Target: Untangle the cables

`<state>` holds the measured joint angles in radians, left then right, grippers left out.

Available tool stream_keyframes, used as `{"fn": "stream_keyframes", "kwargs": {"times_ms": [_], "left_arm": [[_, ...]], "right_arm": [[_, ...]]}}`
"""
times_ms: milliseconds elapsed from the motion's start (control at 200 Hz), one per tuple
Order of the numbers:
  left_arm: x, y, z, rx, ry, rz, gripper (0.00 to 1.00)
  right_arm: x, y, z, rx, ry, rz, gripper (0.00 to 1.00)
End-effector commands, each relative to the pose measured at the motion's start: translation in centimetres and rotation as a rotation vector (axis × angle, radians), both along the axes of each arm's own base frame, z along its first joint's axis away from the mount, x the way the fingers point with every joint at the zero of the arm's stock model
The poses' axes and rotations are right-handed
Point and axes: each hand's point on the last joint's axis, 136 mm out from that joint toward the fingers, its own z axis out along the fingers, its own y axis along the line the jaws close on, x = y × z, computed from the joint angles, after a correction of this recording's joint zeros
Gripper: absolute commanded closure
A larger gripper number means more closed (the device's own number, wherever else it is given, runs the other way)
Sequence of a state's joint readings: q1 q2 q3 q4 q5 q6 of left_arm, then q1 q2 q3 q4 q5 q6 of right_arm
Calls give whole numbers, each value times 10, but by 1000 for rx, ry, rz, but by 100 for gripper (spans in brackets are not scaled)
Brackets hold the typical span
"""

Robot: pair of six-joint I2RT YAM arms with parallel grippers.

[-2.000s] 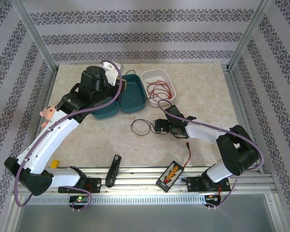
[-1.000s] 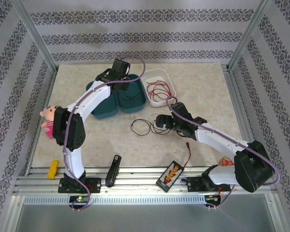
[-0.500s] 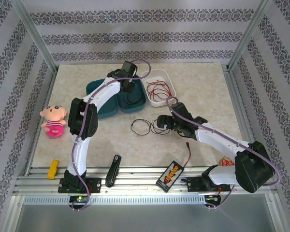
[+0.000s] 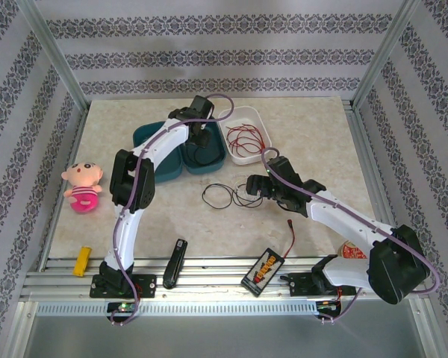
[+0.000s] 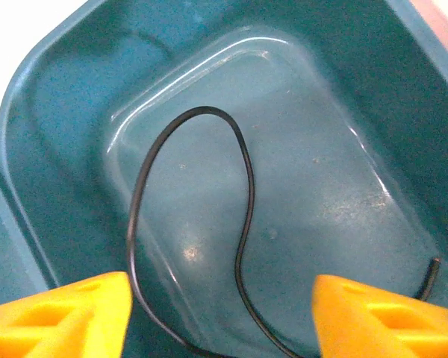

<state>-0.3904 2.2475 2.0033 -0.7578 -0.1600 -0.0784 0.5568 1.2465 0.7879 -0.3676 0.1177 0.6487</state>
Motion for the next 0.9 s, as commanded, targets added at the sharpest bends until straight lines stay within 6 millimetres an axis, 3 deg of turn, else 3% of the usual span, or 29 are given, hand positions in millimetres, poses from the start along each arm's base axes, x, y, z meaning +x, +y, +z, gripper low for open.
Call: {"fn": "stream_keyframes", "kwargs": {"times_ms": [0,240,310,440,585,660,774,894], "left_arm": [[-5,5,60,-43,-82,9,25],[-20,8,100,-79,-167,17,8],[-32,3,109,-112,-193,-3,0],[-63,-14,116,-270,-233,-47,0],[-109,-36,92,-492,-223,-101,0],[-134,-44,73,-504,-209,-126,3],[-163,-55,47,-462,-179,-173,7],[-178,-67,16,-435,-104,-221,11]], "right_arm": [[6,-9,15,-19,-43,-28,2],[5,-12,15,-35,-37,-32,2],[5,-16,16,-38,-36,-46,2],[5,-20,11,10,-1,-70,9],[4,-17,7,62,23,-62,22],[3,-18,4,54,38,-59,24],[3,-17,3,53,45,-55,25],[4,-16,4,64,41,-54,20]]}}
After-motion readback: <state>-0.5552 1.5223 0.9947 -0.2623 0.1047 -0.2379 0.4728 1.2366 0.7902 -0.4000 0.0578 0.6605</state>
